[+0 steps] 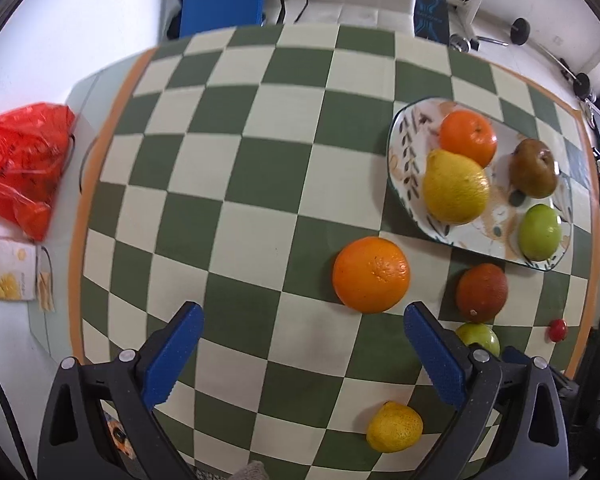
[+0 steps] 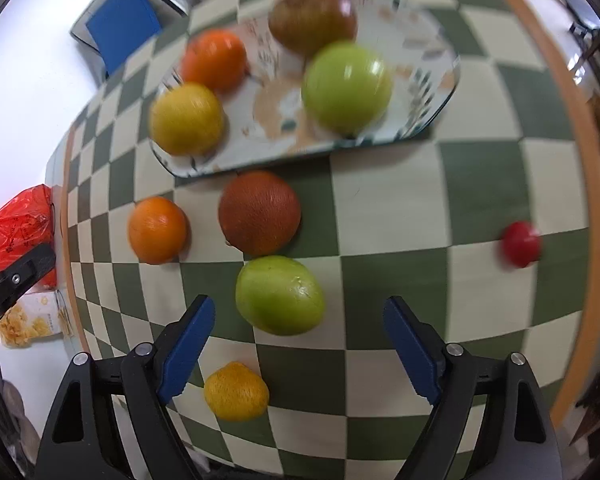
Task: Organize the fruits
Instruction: 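Withdraw both tools and approach the remaining orange and green apple, then grasp the orange with the left tool while the right tool grasps a green apple, then place the orange and green apple onto the plate and release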
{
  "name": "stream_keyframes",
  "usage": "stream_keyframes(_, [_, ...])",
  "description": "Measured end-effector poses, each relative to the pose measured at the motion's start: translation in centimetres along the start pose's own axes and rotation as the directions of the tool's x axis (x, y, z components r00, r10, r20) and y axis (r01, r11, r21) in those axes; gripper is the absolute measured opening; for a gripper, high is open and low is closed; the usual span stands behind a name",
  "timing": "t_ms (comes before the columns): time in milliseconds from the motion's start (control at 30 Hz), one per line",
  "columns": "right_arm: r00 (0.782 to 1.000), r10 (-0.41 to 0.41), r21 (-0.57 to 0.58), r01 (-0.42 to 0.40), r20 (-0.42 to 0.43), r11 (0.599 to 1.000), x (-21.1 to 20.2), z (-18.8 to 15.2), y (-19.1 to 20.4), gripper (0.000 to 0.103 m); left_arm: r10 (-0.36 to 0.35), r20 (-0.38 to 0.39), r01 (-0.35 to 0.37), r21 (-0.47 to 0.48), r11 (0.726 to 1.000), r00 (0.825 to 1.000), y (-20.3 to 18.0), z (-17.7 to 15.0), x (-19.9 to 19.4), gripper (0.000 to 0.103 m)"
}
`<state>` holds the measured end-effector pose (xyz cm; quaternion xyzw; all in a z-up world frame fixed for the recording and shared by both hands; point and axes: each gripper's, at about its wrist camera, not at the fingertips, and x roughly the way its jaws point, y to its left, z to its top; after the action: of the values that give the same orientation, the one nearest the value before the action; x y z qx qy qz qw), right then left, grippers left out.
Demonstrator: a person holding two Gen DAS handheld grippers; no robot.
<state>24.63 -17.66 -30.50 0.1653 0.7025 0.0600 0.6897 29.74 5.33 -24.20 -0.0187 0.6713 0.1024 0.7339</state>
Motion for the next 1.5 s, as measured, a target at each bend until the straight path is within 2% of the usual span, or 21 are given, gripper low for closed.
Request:
stream_keyframes(100, [0.998, 0.020, 0.024, -0.019, -0.056, 1.000, 3.3, 0.4, 0.1, 0.077, -0.029, -0.043, 0.028, -0.017, 0.999, 0.999, -0.3, 0.7, 2.0, 0.102])
stream_keyframes(133, [0.997, 0.036, 0.030, -0.034, -0.071, 0.999, 4.2, 0.5, 0.3, 0.070, -0.039, -0.055, 0.038, -0.019, 0.999, 0.998, -0.5, 1.0, 2.5, 0.102])
stream_keyframes(200, [0.995, 0.046, 0.017, -0.044, -0.094, 0.999, 5.4, 0.4, 0.8, 0.064, -0.058, -0.079, 0.057, -0.011, 0.998, 0.995, -1.1, 1.5, 3.7, 0.102])
stream_keyframes(300, [0.997, 0.007, -0.035, -0.009, -0.080, 0.999, 5.5, 0.2, 1.5, 0.064, -0.061, -0.109, 0.065, 0.033, 0.997, 0.992, -2.4, 2.2, 5.4, 0.102])
stream_keyframes(433, [0.996, -0.016, -0.041, 0.012, -0.086, 0.999, 4.9, -0.7, 0.2, 0.064, -0.076, -0.131, 0.088, 0.083, 0.993, 0.988, -4.0, 2.7, 7.0, 0.102])
stream_keyframes(500, [0.996, -0.028, -0.038, 0.025, -0.084, 0.999, 4.5, -1.0, -0.7, 0.064, -0.086, -0.126, 0.100, 0.109, 0.989, 0.988, -4.8, 2.8, 7.4, 0.092])
stream_keyframes(533, [0.996, -0.035, -0.032, 0.033, -0.083, 0.999, 4.3, -1.1, -1.3, 0.064, -0.086, -0.127, 0.102, 0.125, 0.987, 0.988, -5.2, 2.8, 7.7, 0.074])
stream_keyframes(567, [0.996, -0.040, -0.028, 0.038, -0.084, 0.999, 4.1, -1.3, -1.7, 0.064, -0.086, -0.133, 0.104, 0.134, 0.985, 0.987, -5.5, 2.7, 7.8, 0.063])
stream_keyframes(667, [0.995, -0.046, -0.013, 0.045, -0.088, 0.999, 4.0, -1.4, -2.8, 0.064, -0.065, -0.113, 0.083, 0.157, 0.984, 0.991, -6.1, 2.2, 7.6, 0.062])
stream_keyframes(733, [0.995, -0.048, -0.007, 0.047, -0.087, 0.999, 4.1, -1.5, -3.1, 0.064, -0.080, -0.116, 0.097, 0.146, 0.984, 0.990, -5.9, 1.6, 7.4, 0.062])
stream_keyframes(967, [0.996, -0.038, 0.005, 0.039, -0.085, 0.999, 4.8, -1.3, -3.0, 0.064, -0.127, -0.159, 0.147, 0.122, 0.981, 0.979, -5.4, -3.7, 6.3, 0.062])
stream_keyframes(1067, [0.995, -0.020, 0.019, 0.022, -0.097, 1.000, 4.3, -0.9, -4.8, 0.064, -0.131, -0.181, 0.153, 0.114, 0.982, 0.975, -5.5, -5.3, 7.0, 0.062])
stream_keyframes(1167, [0.995, 0.010, 0.042, -0.006, -0.103, 0.999, 4.1, -0.9, -5.2, 0.064, -0.118, -0.148, 0.136, 0.123, 0.983, 0.982, -5.9, -5.5, 6.6, 0.062])
stream_keyframes(1367, [0.994, -0.005, 0.031, 0.009, -0.108, 0.999, 3.5, -0.5, -5.5, 0.064, -0.114, -0.141, 0.132, 0.126, 0.983, 0.983, -5.6, -5.9, 6.4, 0.062])
stream_keyframes(1500, [0.995, -0.041, -0.023, 0.039, -0.092, 0.999, 3.4, -0.6, -4.9, 0.064, -0.137, -0.147, 0.155, 0.117, 0.981, 0.980, -6.3, -6.6, 5.6, 0.061])
